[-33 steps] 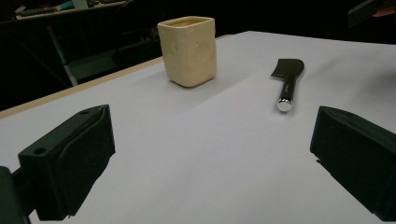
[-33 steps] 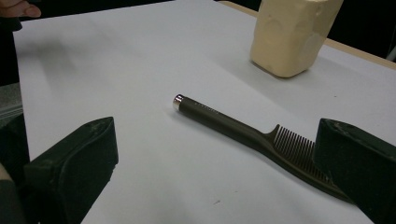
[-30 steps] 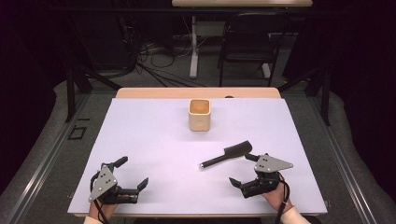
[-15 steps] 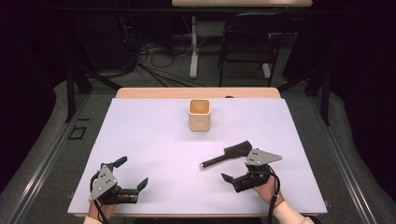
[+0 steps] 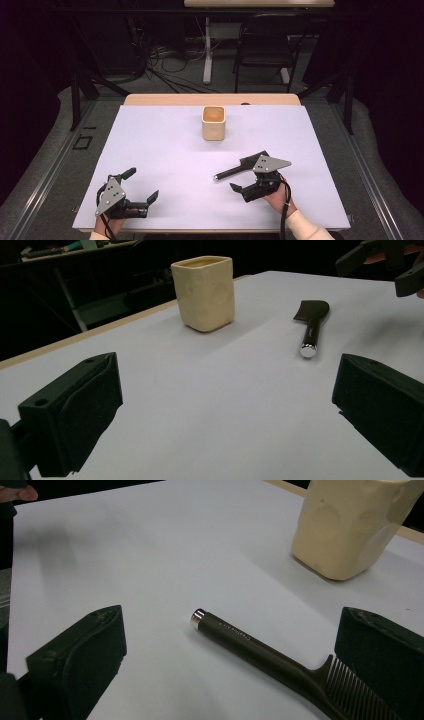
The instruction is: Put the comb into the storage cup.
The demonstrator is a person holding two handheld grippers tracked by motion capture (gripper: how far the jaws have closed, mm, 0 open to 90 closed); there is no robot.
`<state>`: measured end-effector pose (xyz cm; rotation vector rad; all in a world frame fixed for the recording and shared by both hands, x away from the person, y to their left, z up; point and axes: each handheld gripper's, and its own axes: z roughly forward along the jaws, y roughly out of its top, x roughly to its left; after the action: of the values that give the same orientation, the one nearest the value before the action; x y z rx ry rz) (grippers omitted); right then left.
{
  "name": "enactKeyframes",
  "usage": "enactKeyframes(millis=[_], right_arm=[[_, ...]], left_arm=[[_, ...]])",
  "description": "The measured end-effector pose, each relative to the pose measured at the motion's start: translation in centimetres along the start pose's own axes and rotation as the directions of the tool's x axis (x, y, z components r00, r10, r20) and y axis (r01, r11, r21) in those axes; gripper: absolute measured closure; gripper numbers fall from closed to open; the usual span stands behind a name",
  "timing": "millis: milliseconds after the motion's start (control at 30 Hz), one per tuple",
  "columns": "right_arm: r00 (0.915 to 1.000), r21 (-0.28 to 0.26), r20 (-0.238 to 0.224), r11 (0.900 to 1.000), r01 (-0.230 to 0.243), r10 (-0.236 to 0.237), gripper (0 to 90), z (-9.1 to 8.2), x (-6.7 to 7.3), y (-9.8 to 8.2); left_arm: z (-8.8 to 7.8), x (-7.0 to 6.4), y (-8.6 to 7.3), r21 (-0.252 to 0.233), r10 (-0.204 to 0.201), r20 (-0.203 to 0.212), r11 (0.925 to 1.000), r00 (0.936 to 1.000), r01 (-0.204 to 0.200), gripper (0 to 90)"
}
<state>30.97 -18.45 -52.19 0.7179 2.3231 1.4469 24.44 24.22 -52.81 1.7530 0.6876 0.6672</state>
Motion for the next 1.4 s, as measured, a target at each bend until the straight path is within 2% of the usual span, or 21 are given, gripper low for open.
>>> enactKeyframes(millis=[800,933,967,1000,1067,1167,1267,1400], right_arm=[[0.9983,0.085,-0.028,0.995,-0.048,0.05,0.0,3.9,-0.3,0.6],[0.9986,0.098,-0.027,0.994,-0.042,0.045,11.2,4.4,-0.3,0.7],[0.9987,0.111,-0.016,0.993,-0.046,0.048,16.6,4.7,-0.3,0.7],[0.9987,0.111,-0.016,0.993,-0.046,0.048,16.6,4.7,-0.3,0.7],[0.9995,0.14,0.002,0.99,-0.032,0.032,22.6,5.1,-0.2,0.8],[0.9994,0.157,0.01,0.987,-0.035,0.034,32.4,5.6,-0.1,0.8],[0.9993,0.164,0.012,0.986,-0.037,0.036,51.5,5.9,-0.2,0.9],[0.9993,0.165,0.008,0.986,-0.038,0.038,72.7,6.3,-0.2,1.0]], left_arm=[[0.1,-0.1,0.0,-0.001,0.0,0.015,1.0,0.9999,0.0,0.0],[0.1,0.0,0.0,-0.001,0.0,0.015,1.0,0.9999,0.0,0.0],[0.1,0.0,0.0,-0.001,-0.002,0.017,1.0,0.9999,0.002,0.0],[0.1,0.0,0.0,-0.001,-0.002,0.017,1.0,0.9999,0.002,0.0],[0.1,0.0,0.0,-0.001,-0.002,0.018,1.0,0.9998,0.002,0.0],[0.1,0.0,0.0,-0.001,-0.001,0.016,1.0,0.9999,0.001,0.0],[0.1,0.0,0.0,0.001,0.0,0.016,1.0,0.9999,0.0,0.0],[0.0,0.0,0.0,0.0,0.0,0.016,1.0,0.9999,0.0,0.0]])
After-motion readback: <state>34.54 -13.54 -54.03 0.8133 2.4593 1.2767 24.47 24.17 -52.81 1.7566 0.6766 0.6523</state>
